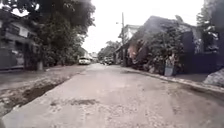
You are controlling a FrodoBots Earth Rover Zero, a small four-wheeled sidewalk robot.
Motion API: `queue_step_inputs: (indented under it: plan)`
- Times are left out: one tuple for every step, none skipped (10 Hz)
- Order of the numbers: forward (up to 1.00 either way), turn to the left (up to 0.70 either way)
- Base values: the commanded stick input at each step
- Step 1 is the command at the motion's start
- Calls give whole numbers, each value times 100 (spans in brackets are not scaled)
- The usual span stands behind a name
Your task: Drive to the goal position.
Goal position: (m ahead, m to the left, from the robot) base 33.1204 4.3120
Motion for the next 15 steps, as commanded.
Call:
queue_step_inputs:
  plan:
    - [100,0]
    - [100,0]
    - [100,0]
    - [100,8]
    - [100,21]
    - [100,0]
    - [100,0]
    - [100,0]
    - [100,0]
    - [100,0]
    - [100,0]
    - [100,0]
    - [100,24]
    - [100,27]
    - [100,2]
